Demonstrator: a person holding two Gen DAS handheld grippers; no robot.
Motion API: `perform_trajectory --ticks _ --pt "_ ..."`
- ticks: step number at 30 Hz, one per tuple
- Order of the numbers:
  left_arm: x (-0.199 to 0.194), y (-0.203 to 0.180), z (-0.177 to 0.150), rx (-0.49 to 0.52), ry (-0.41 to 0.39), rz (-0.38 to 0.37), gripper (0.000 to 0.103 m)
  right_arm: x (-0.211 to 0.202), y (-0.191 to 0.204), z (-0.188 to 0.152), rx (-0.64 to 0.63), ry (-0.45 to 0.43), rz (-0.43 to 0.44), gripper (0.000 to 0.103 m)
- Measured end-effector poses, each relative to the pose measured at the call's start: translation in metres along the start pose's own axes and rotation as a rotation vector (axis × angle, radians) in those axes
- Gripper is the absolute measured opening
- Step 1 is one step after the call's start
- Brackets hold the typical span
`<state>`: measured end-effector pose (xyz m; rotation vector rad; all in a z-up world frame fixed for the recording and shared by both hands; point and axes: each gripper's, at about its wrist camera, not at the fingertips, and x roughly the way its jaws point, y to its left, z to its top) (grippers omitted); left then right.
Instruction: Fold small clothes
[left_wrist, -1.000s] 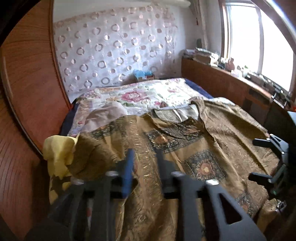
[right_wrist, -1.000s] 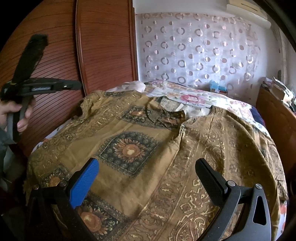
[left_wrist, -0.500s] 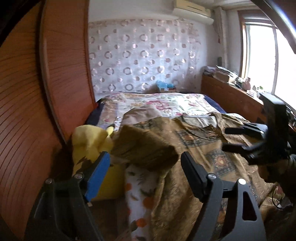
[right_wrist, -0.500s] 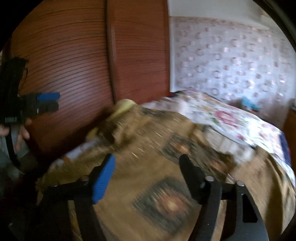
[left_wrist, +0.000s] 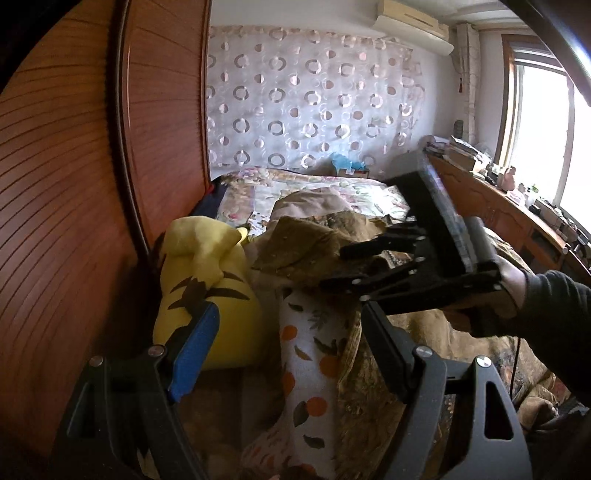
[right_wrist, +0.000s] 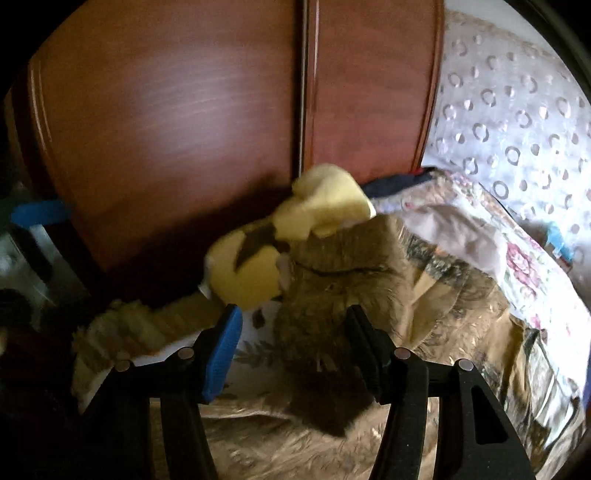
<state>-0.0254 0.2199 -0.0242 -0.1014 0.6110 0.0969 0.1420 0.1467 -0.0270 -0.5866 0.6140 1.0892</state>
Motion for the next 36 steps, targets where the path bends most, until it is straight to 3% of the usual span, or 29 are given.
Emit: perform_trajectory --ticks 2,4,6,12,17,25,31,36 --pt "0.0 0.0 -0.001 -0.004 0.0 -0.006 0.08 0.021 -0.006 0.006 -0.019 0.069 -0.058 0.049" --pt "0.001 -0.001 -0.003 -0.003 0.0 -0.007 0.08 0.028 -0.01 0.007 -0.027 0.085 -0.079 0.025" --pt "0.002 -0.004 -0.003 0.002 -0.002 -0.013 0.08 0.026 -0.016 0.008 -0.011 0.054 -0.108 0.008" --pt "0.005 -0.013 -0.002 0.016 0.002 -0.035 0.08 -0.008 -0.049 0.006 0.181 -0.121 -0.105 0.007" --pt "0.01 -0.029 -0.001 0.041 0.009 -0.06 0.08 -0.023 -0.091 -0.02 0.353 -0.176 -0.182 0.007" --pt "0.023 -0.053 0.002 0.065 0.022 -0.098 0.08 -0.03 -0.116 -0.065 0.416 -0.102 -0.248 0.012" --pt "0.038 -0.071 0.004 0.08 0.043 -0.129 0.08 -0.075 -0.116 -0.09 0.403 -0.117 -0.272 0.018" --pt "0.056 -0.089 0.003 0.093 0.065 -0.156 0.08 -0.118 -0.098 -0.122 0.405 -0.077 -0.321 0.021"
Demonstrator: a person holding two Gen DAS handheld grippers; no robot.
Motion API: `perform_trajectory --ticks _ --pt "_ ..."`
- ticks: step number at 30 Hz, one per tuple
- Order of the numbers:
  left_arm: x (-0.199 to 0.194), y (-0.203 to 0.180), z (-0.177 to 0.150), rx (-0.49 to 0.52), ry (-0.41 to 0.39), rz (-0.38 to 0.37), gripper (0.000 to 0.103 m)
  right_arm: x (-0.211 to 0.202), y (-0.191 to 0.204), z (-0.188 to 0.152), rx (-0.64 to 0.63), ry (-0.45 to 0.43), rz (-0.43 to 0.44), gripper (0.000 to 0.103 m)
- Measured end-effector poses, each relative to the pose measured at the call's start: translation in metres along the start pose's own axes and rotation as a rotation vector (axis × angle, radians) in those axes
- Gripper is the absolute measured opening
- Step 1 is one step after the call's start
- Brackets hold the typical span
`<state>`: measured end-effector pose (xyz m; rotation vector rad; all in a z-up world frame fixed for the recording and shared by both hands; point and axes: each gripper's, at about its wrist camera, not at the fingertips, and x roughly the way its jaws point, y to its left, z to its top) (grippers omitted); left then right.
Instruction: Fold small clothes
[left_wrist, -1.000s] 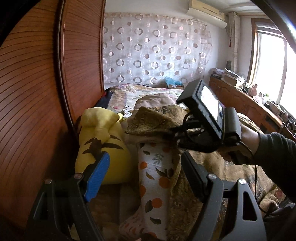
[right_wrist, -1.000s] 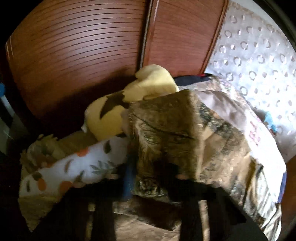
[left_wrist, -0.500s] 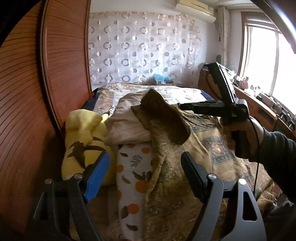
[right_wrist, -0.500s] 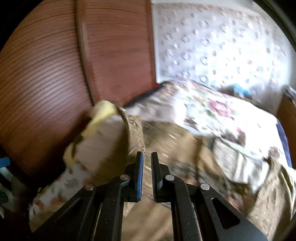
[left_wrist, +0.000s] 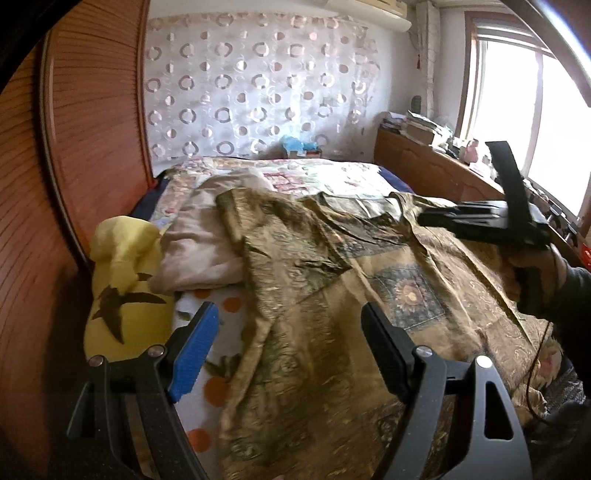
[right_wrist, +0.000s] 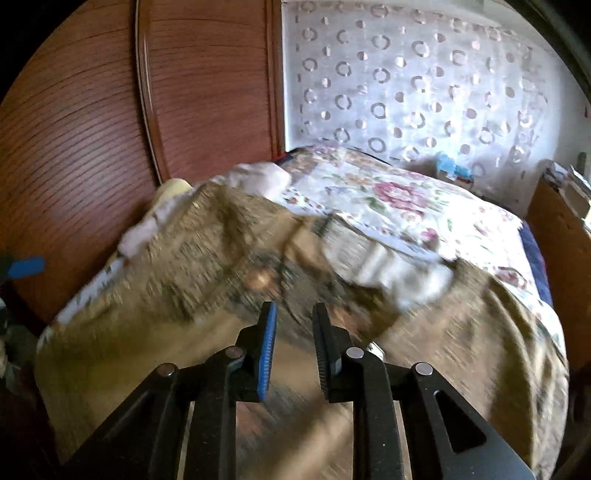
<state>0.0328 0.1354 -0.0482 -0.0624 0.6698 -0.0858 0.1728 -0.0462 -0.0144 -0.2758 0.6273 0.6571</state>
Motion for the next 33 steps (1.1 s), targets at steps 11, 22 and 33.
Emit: perform_trajectory --ticks 11,22,33 --pt "0.058 -0.023 0.007 0.029 0.086 -0.026 0.08 -0.01 -0.053 -0.079 0.033 0.147 -0.138 0.021" --pt "0.104 0.02 0.051 -0.017 0.122 0.022 0.08 -0.015 -0.066 -0.093 0.06 0.131 -0.172 0.023" --pt "0.151 0.061 0.091 -0.062 0.174 0.045 0.049 -0.016 -0.08 -0.095 0.117 0.128 -0.135 0.029"
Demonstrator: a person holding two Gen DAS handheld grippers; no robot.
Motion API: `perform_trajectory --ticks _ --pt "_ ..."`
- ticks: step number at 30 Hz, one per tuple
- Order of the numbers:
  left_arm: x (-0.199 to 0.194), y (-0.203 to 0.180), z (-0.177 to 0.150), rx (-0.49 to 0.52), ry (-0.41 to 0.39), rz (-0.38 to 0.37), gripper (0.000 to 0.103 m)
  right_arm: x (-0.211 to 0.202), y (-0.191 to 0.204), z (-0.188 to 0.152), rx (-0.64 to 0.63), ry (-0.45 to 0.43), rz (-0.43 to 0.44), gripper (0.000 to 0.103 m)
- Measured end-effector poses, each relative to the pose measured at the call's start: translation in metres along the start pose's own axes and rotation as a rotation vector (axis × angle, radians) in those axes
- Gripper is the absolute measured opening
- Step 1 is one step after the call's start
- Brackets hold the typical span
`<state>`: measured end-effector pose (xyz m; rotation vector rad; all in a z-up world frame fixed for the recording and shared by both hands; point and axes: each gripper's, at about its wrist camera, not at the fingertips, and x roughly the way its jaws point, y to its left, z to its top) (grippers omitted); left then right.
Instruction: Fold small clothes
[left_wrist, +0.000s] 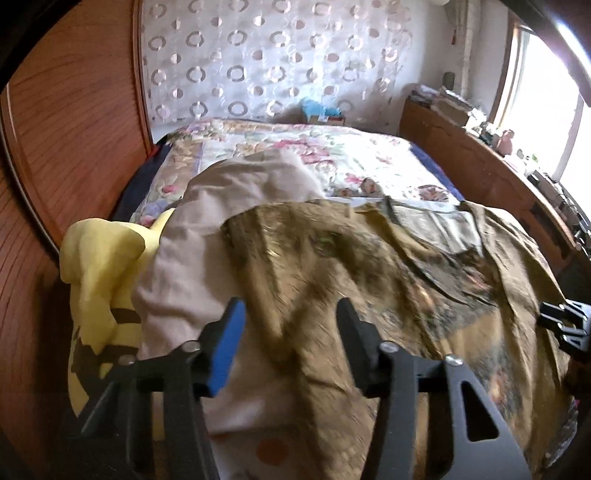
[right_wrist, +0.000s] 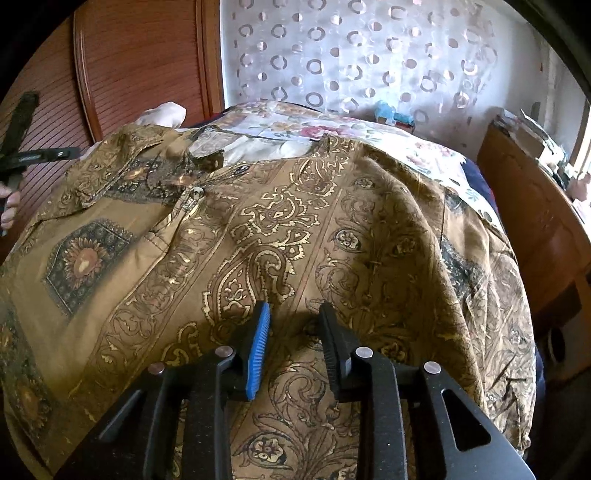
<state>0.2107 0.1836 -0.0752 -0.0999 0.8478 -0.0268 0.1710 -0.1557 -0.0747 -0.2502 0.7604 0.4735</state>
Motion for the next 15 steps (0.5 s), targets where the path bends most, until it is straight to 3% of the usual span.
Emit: perform_trajectory --ticks 4,7,11,15 --pt "0.022 0.012 0.013 -0.019 0.048 0.012 0.046 0.0 -0.001 0.0 0.003 0.001 -0.003 0.03" --pt "0.031 0.018 0.019 -0.035 0.064 -0.005 0.037 -0.001 -0.002 0.0 0.012 0.002 0.004 0.031" --pt "0.033 0.016 0.025 -0.034 0.07 -0.053 0.005 -0.001 -0.003 -0.001 0.014 0.003 0.006 0.031" --pt "0.019 0.0 0.038 0.039 0.014 -0.017 0.002 -0.001 -0.003 -0.001 0.019 0.003 0.01 0.031"
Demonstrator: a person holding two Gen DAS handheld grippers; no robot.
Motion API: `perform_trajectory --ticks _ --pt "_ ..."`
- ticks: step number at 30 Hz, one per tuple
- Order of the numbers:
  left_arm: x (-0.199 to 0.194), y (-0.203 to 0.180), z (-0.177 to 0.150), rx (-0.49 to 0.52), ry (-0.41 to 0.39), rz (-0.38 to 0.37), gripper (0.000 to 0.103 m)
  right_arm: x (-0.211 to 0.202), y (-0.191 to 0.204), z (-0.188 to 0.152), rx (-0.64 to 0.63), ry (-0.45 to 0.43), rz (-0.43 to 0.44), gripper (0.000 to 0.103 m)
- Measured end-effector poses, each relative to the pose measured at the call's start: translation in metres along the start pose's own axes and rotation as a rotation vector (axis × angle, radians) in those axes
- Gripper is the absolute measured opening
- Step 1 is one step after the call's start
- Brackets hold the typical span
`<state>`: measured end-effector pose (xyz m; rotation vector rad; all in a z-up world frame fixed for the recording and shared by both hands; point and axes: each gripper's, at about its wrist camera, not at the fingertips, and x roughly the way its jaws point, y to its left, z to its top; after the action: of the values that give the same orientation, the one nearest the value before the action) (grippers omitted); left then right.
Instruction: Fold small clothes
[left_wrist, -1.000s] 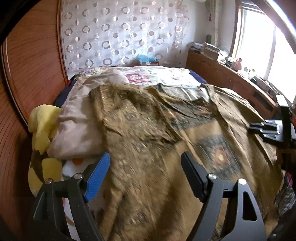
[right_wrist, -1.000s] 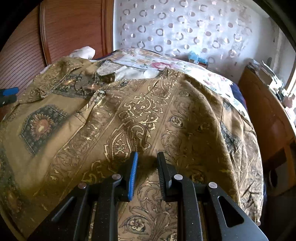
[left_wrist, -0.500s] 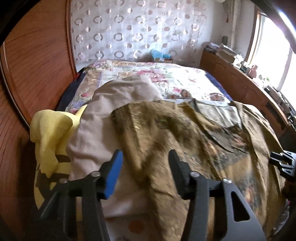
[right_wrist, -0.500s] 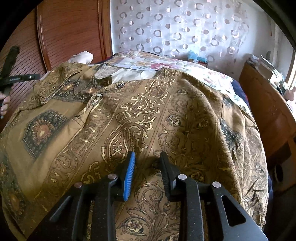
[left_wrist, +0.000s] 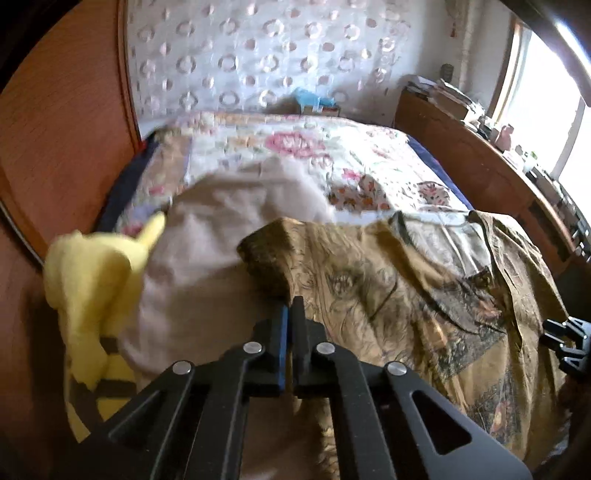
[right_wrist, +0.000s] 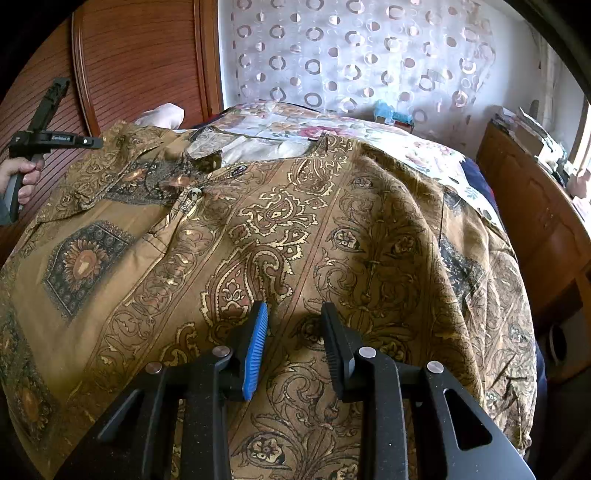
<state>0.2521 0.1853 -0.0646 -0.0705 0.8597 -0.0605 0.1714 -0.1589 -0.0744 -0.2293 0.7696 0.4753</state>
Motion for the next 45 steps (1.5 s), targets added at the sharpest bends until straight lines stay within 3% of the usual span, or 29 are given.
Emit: perform_trajectory --ticks 4,9,14,16,18,20,24,26,29,35,37,38,45 --pt "-0.008 -0.003 0.015 0.042 -0.037 0.07 0.002 0.0 0.0 0.0 0.001 0.001 0.001 0.031" --pt "0.002 -0.003 0.017 0.064 -0.001 0.127 0.002 0.0 0.001 0.0 0.003 0.001 0.001 0.032" --pt "-0.012 -0.005 0.009 0.044 -0.025 0.101 0.005 0.0 0.001 0.0 0.002 0.001 -0.002 0.032" --pt "-0.022 -0.012 0.003 0.064 -0.051 0.102 0.016 0.0 0.001 0.0 0.001 0.001 -0.005 0.032" --pt "-0.032 -0.021 -0.002 0.083 -0.068 0.08 0.042 0.0 0.001 0.0 0.002 0.001 -0.007 0.033" --pt "-0.043 -0.03 -0.01 0.084 -0.084 0.061 0.045 0.0 0.0 0.0 0.004 0.002 -0.007 0.034" --pt "-0.064 -0.049 -0.028 0.085 -0.124 0.01 0.068 0.0 0.0 0.001 0.007 0.003 -0.006 0.035" --pt "-0.071 -0.058 -0.038 0.075 -0.137 -0.026 0.074 0.0 -0.001 0.001 0.011 0.004 -0.001 0.036" --pt "-0.076 -0.076 -0.054 0.088 -0.138 -0.034 0.076 -0.006 -0.006 0.0 0.027 -0.01 -0.009 0.036" --pt "-0.072 -0.101 -0.084 0.115 -0.098 -0.067 0.076 -0.049 -0.028 -0.01 0.097 -0.128 -0.037 0.036" --pt "-0.07 -0.11 -0.093 0.134 -0.095 -0.054 0.076 -0.06 -0.039 -0.016 0.119 -0.148 -0.059 0.052" --pt "-0.069 -0.113 -0.097 0.136 -0.091 -0.056 0.076 -0.065 -0.047 -0.02 0.136 -0.152 -0.073 0.055" --pt "-0.065 -0.136 -0.119 0.144 -0.063 -0.074 0.076 -0.083 -0.094 -0.051 0.207 -0.119 -0.178 0.059"
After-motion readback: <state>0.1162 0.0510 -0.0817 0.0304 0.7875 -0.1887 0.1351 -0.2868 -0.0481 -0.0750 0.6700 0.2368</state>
